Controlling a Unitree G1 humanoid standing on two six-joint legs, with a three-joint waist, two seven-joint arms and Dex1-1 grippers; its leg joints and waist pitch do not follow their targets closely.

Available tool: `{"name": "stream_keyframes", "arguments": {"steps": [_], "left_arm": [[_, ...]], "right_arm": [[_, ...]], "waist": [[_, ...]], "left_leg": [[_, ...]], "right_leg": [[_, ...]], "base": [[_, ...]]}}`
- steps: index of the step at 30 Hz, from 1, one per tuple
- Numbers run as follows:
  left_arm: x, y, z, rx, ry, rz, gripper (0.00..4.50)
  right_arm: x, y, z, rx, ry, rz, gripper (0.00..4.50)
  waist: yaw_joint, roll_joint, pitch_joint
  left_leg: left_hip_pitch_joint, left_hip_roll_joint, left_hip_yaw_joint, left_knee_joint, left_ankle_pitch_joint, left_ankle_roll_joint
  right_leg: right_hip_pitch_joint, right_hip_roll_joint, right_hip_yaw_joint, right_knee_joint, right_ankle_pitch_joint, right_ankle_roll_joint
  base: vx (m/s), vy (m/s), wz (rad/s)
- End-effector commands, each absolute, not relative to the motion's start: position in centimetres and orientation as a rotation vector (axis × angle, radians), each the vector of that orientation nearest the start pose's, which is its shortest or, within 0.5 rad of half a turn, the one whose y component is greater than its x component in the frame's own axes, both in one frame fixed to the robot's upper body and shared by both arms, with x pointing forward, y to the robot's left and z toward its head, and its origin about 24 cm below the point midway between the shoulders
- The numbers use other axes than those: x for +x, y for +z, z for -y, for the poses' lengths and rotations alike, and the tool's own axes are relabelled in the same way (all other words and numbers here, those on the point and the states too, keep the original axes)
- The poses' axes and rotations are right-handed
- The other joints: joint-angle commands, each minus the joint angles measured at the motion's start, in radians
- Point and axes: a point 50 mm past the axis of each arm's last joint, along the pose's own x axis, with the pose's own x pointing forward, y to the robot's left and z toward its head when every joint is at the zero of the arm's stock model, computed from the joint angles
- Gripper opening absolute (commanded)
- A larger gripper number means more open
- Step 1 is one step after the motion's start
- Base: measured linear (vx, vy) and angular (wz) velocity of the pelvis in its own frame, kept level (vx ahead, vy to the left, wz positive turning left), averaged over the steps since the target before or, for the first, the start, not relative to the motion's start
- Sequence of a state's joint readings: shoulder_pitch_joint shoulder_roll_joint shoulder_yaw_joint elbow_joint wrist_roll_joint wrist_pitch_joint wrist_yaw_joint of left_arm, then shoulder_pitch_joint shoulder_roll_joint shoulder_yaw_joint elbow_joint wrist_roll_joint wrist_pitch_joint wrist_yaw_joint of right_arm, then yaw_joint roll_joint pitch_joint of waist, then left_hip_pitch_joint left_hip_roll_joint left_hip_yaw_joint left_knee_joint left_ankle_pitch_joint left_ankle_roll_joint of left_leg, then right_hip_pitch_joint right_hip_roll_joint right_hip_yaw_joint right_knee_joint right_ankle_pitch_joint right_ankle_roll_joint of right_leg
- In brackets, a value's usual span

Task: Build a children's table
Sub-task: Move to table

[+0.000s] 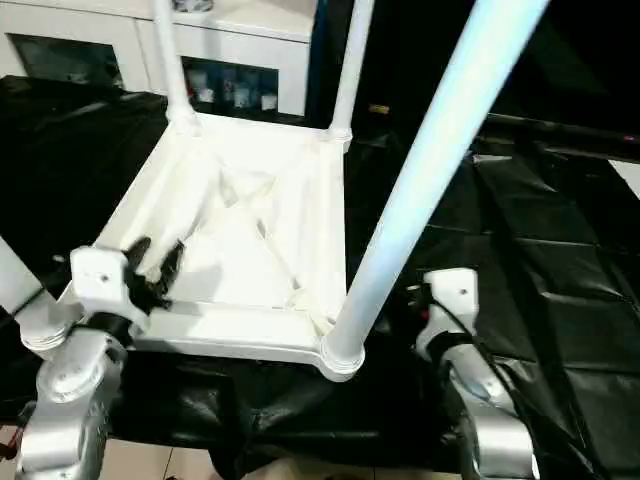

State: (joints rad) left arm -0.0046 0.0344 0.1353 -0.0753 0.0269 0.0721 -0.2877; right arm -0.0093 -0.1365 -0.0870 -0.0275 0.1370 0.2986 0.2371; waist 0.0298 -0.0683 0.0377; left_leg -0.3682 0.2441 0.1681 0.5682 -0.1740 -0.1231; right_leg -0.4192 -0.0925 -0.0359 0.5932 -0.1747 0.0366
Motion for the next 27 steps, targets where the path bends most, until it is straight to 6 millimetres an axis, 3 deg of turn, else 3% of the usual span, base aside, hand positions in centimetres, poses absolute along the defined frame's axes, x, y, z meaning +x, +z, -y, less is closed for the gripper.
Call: {"name": "stream_keyframes", "arguments": {"steps": [1,2,3,5,6,8,9,10,11,12,13,14,15,16,17,18,19,20,21,22,23,24,25,26,27], "left_arm": [[25.3,6.0,-17.3,0.070,-0.148,0.017,2.50],[25.3,6.0,-17.3,0.070,-0.147,0.017,2.50],[25.3,6.0,-17.6,0.079,-0.141,0.014,2.50],[25.4,5.9,-17.7,0.088,-0.137,0.012,2.50],[25.5,5.9,-17.9,0.091,-0.129,0.007,2.50],[25.6,5.7,-18.4,0.083,-0.101,-0.011,2.50],[25.7,5.6,-18.6,0.076,-0.092,-0.015,2.50],[25.6,5.6,-18.6,0.086,-0.089,-0.019,2.50],[25.6,5.7,-18.5,0.094,-0.088,-0.022,2.50],[25.6,5.5,-18.5,0.096,-0.086,-0.042,2.50],[25.5,5.4,-18.6,0.090,-0.085,-0.051,2.50],[25.5,5.3,-18.7,0.087,-0.086,-0.054,2.50],[25.5,5.3,-18.7,0.086,-0.087,-0.054,2.50],[25.0,5.2,-18.4,0.080,-0.107,-0.050,2.50],[24.5,5.2,-17.8,0.072,-0.148,-0.043,2.50],[24.5,5.2,-17.8,0.072,-0.148,-0.043,2.50],[24.0,5.0,-17.4,0.056,-0.199,-0.049,2.50],[23.7,4.9,-17.3,0.053,-0.226,-0.052,2.50],[23.5,4.7,-17.1,0.031,-0.247,-0.063,2.69],[23.3,4.7,-17.1,0.012,-0.270,-0.067,2.84],[23.2,4.8,-17.1,0.000,-0.282,-0.063,2.84],[23.1,4.9,-17.1,-0.004,-0.294,-0.057,2.84],[23.0,4.9,-17.1,0.004,-0.297,-0.055,2.98],[23.0,5.0,-17.3,0.024,-0.286,-0.046,3.12],[23.0,5.1,-17.6,0.031,-0.268,-0.038,3.23]], "right_arm": [[25.5,2.8,18.5,0.073,0.134,-0.248,4.50],[25.5,2.8,18.5,0.073,0.134,-0.248,4.50],[25.7,2.8,18.3,0.074,0.135,-0.249,4.50],[25.8,2.8,18.2,0.074,0.136,-0.250,4.50],[26.0,2.9,18.1,0.076,0.144,-0.246,4.50],[26.3,2.8,17.9,0.074,0.148,-0.246,4.50],[26.5,2.7,17.9,0.065,0.140,-0.253,4.50],[26.5,2.8,18.0,0.067,0.129,-0.255,4.50],[26.5,2.9,18.2,0.070,0.122,-0.255,4.50],[26.4,3.1,18.1,0.081,0.124,-0.245,4.50],[26.3,3.2,18.1,0.085,0.127,-0.238,4.50],[26.3,3.2,18.0,0.084,0.128,-0.236,4.50],[26.3,3.1,18.0,0.084,0.128,-0.235,4.50],[26.0,2.9,18.6,0.066,0.114,-0.246,4.50],[25.6,2.6,19.4,0.036,0.092,-0.265,4.50],[25.6,2.6,19.4,0.036,0.092,-0.265,4.50],[25.4,2.2,20.2,0.003,0.059,-0.288,4.50],[25.2,2.0,20.8,-0.006,0.039,-0.298,4.50],[25.1,1.9,21.3,-0.010,0.021,-0.303,4.50],[24.9,2.0,21.6,0.007,0.015,-0.297,4.50],[24.8,2.1,21.8,0.013,0.013,-0.292,4.50],[24.7,2.2,22.1,0.017,0.009,-0.287,4.50],[24.6,2.2,22.5,0.013,0.001,-0.286,4.50],[24.5,2.2,22.7,0.011,0.000,-0.286,4.50],[24.4,2.3,22.8,0.009,0.010,-0.282,4.50]], "waist": [[0.000,0.006,-0.048],[0.000,0.006,-0.048],[0.002,0.000,-0.047],[0.002,0.005,-0.047],[0.002,0.000,-0.047],[0.003,0.007,-0.051],[0.002,0.009,-0.055],[0.000,0.003,-0.066],[0.000,0.002,-0.076],[0.003,-0.002,-0.101],[0.002,-0.003,-0.110],[0.005,0.001,-0.104],[0.001,0.002,-0.095],[-0.005,0.003,-0.074],[-0.022,0.012,-0.044],[-0.042,0.017,-0.025],[-0.024,0.068,-0.004],[0.070,0.077,0.011],[0.092,0.079,0.013],[0.131,0.041,-0.021],[0.067,-0.045,-0.042],[0.078,-0.052,-0.001],[0.099,-0.042,0.012],[0.116,-0.007,-0.002],[0.103,-0.001,-0.004]], "left_leg": [[-0.001,-0.023,0.019,-0.062,-0.345,0.014],[-0.002,-0.023,0.019,-0.062,-0.335,0.013],[-0.002,-0.023,0.020,-0.062,-0.325,0.014],[-0.003,-0.024,0.020,-0.062,-0.312,0.014],[-0.002,-0.024,0.021,-0.061,-0.308,0.016],[-0.005,-0.025,0.021,-0.058,-0.258,0.017],[-0.016,-0.030,0.024,-0.048,-0.122,0.039],[-0.025,-0.044,0.032,-0.026,0.093,0.093],[-0.030,-0.053,0.034,-0.010,0.236,0.133],[-0.039,-0.076,0.039,0.024,0.512,0.230],[-0.058,-0.091,0.042,0.038,0.534,0.298],[-0.063,-0.086,0.043,0.033,0.467,0.318],[-0.066,-0.073,0.046,0.022,0.215,0.324],[-0.051,-0.049,0.044,0.005,-0.163,0.258],[-0.004,-0.032,0.026,0.003,-0.524,0.117],[0.019,-0.029,0.011,-0.004,-0.673,0.053],[-0.075,0.036,-0.004,-0.158,-0.925,0.001],[-0.158,-0.001,0.096,-0.199,-1.039,-0.068],[-0.162,-0.005,0.116,-0.196,-1.028,-0.043],[-0.109,0.037,0.130,-0.116,-0.721,-0.028],[-0.004,0.026,0.096,0.044,-0.541,-0.029],[-0.035,-0.051,-0.012,0.197,-0.141,0.056],[-0.073,-0.078,-0.039,0.172,-0.075,0.069],[0.005,-0.038,-0.045,0.089,-0.154,0.030],[0.030,-0.026,-0.046,0.055,-0.216,0.018]], "right_leg": [[0.032,0.001,0.016,-0.081,-0.328,-0.057],[0.033,0.001,0.016,-0.079,-0.308,-0.062],[0.033,0.003,0.015,-0.078,-0.285,-0.068],[0.036,0.002,0.015,-0.074,-0.268,-0.072],[0.036,0.002,0.015,-0.074,-0.263,-0.072],[0.037,0.002,0.017,-0.068,-0.198,-0.084],[0.035,0.009,0.016,-0.057,-0.039,-0.118],[0.031,0.021,0.011,-0.041,0.210,-0.171],[0.026,0.027,0.006,-0.027,0.378,-0.202],[0.010,0.049,-0.010,-0.007,0.702,-0.263],[-0.002,0.050,-0.018,-0.007,0.799,-0.300],[-0.017,0.042,-0.024,-0.021,0.734,-0.319],[-0.025,0.025,-0.030,-0.059,0.417,-0.323],[-0.027,0.015,-0.044,-0.097,-0.119,-0.263],[-0.050,0.017,-0.076,-0.131,-0.628,-0.101],[-0.063,0.041,-0.121,-0.172,-0.779,0.006],[0.064,0.048,-0.138,0.043,-0.560,0.002],[0.140,0.056,-0.165,0.177,-0.312,-0.080],[0.143,0.053,-0.148,0.207,-0.328,-0.070],[0.136,0.013,-0.003,0.207,-0.574,-0.018],[0.036,-0.039,0.033,0.084,-0.928,0.090],[-0.019,-0.100,0.122,-0.118,-1.296,0.072],[0.050,-0.083,0.142,-0.100,-1.147,0.070],[0.040,-0.070,0.140,-0.061,-0.885,-0.007],[0.041,-0.051,0.113,-0.040,-0.686,-0.065]], "base": [[0.000,0.000,0.00],[0.000,0.000,0.00],[0.000,0.000,0.00],[0.000,0.000,0.00],[0.000,0.000,0.00],[0.000,0.000,0.00],[0.000,0.000,0.00],[0.000,0.000,0.00],[0.000,0.000,0.00],[-0.058,-0.004,0.00],[-0.058,-0.004,0.00],[-0.109,0.009,0.04],[-0.149,0.024,0.00],[-0.149,0.024,0.00],[-0.162,0.051,-0.09],[-0.185,0.087,-0.20],[-0.185,0.087,-0.20],[-0.231,0.081,-0.14],[-0.190,-0.015,0.12],[-0.190,-0.015,0.12],[-0.045,-0.156,0.11],[-0.028,-0.103,0.06],[-0.028,-0.103,0.06],[-0.091,-0.003,0.29],[-0.100,-0.013,0.40]]}}
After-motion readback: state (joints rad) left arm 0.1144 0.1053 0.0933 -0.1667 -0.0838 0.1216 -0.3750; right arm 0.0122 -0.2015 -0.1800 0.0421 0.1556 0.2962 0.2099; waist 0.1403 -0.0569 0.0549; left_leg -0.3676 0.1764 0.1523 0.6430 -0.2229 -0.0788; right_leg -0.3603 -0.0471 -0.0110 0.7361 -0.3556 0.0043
